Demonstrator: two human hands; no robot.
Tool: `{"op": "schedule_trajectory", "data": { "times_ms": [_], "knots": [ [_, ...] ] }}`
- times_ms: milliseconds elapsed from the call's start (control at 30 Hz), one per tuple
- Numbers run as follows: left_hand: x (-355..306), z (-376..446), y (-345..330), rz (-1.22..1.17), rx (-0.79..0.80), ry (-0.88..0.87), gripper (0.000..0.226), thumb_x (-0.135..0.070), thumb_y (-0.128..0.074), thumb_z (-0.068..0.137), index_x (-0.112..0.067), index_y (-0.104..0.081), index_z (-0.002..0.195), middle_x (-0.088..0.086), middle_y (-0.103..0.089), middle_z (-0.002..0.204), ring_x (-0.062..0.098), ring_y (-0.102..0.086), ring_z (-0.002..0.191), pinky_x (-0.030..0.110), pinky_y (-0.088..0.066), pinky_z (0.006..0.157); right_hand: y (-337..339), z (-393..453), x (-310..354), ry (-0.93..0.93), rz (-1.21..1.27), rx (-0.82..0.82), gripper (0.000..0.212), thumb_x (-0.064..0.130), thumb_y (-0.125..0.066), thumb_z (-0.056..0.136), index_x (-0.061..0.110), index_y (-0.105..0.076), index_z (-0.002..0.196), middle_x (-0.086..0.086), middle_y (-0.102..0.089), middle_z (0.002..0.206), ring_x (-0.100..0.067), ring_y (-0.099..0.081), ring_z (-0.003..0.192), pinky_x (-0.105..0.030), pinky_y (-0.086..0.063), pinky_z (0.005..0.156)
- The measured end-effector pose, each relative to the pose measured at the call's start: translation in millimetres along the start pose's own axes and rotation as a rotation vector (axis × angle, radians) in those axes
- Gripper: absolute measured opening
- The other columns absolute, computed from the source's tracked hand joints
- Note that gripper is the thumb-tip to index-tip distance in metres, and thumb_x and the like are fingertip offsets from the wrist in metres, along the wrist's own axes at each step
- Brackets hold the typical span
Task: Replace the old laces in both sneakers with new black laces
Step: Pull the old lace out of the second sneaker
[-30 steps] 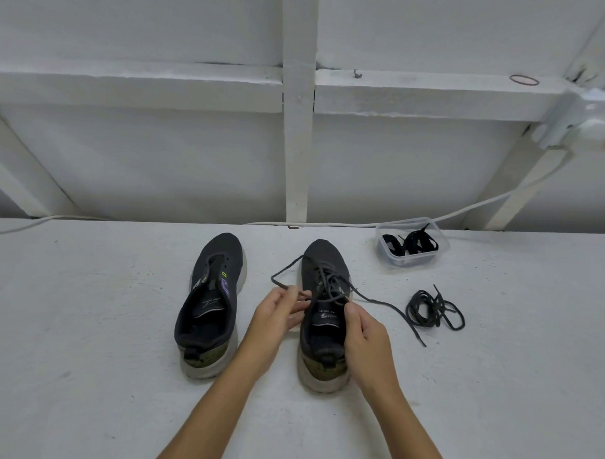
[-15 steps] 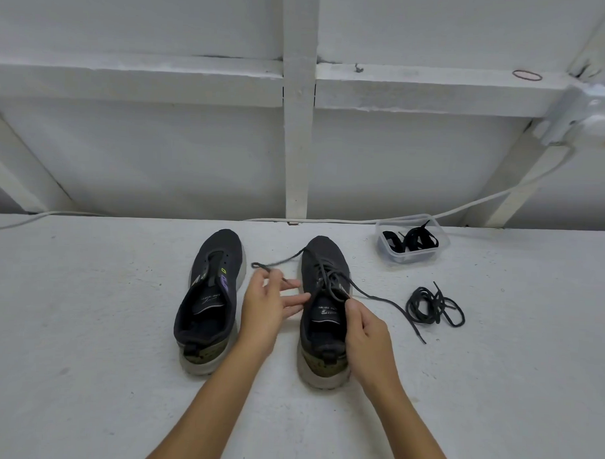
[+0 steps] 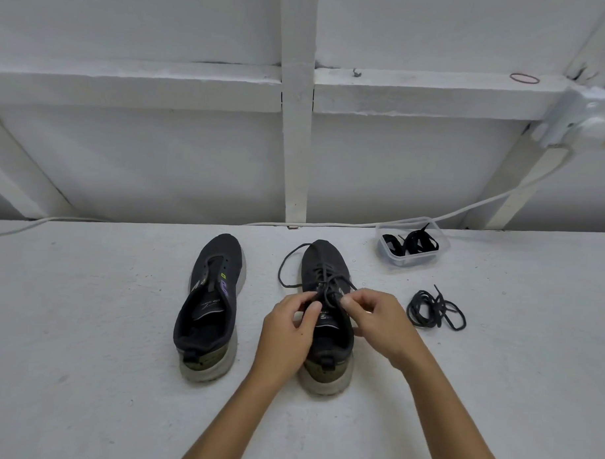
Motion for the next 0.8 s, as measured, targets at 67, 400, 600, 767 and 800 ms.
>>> {"op": "schedule_trajectory", "data": {
  "times_ms": [67, 400, 600, 767, 800],
  "knots": [
    [-2, 0, 0, 0.041, -0.006, -0.032, 0.024, -0.031, -0.056, 0.1, -0.031, -0.068, 0.122, -0.019, -0.068, 0.115, -0.002, -0.061, 0.107, 0.026, -0.053, 0.092, 0, 7, 1, 0.022, -0.119, -0.028, 0.021, 0.03, -0.05, 0.103, 0.022, -0.064, 0.091, 0.006, -0.071, 0.088, -0.018, -0.069, 0.091, -0.05, -0.061, 0.083],
    [1, 0, 2, 0.013, -0.058, 0.029, 0.026, -0.034, -0.053, 0.101, -0.03, -0.07, 0.12, -0.015, -0.071, 0.109, -0.001, -0.065, 0.098, 0.029, -0.057, 0.086, -3, 2, -9, 0.065, 0.058, 0.022, 0.019, 0.03, -0.061, 0.1, 0.019, -0.07, 0.087, 0.003, -0.075, 0.092, -0.017, -0.071, 0.097, -0.047, -0.059, 0.091],
    [1, 0, 0, -0.07, -0.099, 0.098, 0.025, -0.035, -0.053, 0.101, -0.03, -0.072, 0.117, -0.014, -0.072, 0.103, 0.001, -0.067, 0.092, 0.034, -0.059, 0.084, -8, 2, -14, -0.024, 0.205, -0.107, 0.026, 0.037, -0.054, 0.103, 0.017, -0.069, 0.096, 0.005, -0.076, 0.095, -0.016, -0.071, 0.1, -0.038, -0.061, 0.084],
    [-5, -1, 0, -0.08, -0.106, 0.101, 0.018, -0.036, -0.055, 0.1, -0.039, -0.072, 0.104, -0.021, -0.071, 0.102, -0.008, -0.063, 0.095, 0.023, -0.055, 0.084, -6, 1, -17, 0.032, 0.11, -0.048, 0.023, 0.031, -0.061, 0.1, 0.019, -0.07, 0.082, -0.002, -0.074, 0.091, -0.025, -0.07, 0.096, -0.044, -0.06, 0.088],
    [-7, -1, 0, -0.072, -0.104, 0.093, 0.017, -0.035, -0.055, 0.1, -0.044, -0.069, 0.1, -0.024, -0.07, 0.1, -0.01, -0.061, 0.095, 0.019, -0.053, 0.083, -5, 3, -17, -0.01, 0.19, -0.11, 0.024, 0.028, -0.055, 0.103, 0.014, -0.067, 0.087, -0.006, -0.074, 0.092, -0.026, -0.071, 0.096, -0.041, -0.062, 0.082]
  ]
}}
Point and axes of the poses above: each hand's wrist, its own z-axis towards the middle knuckle, its own y-axis out of the back of the hand, x = y × z, the point moved 4 cm from there along z, towards the middle knuckle
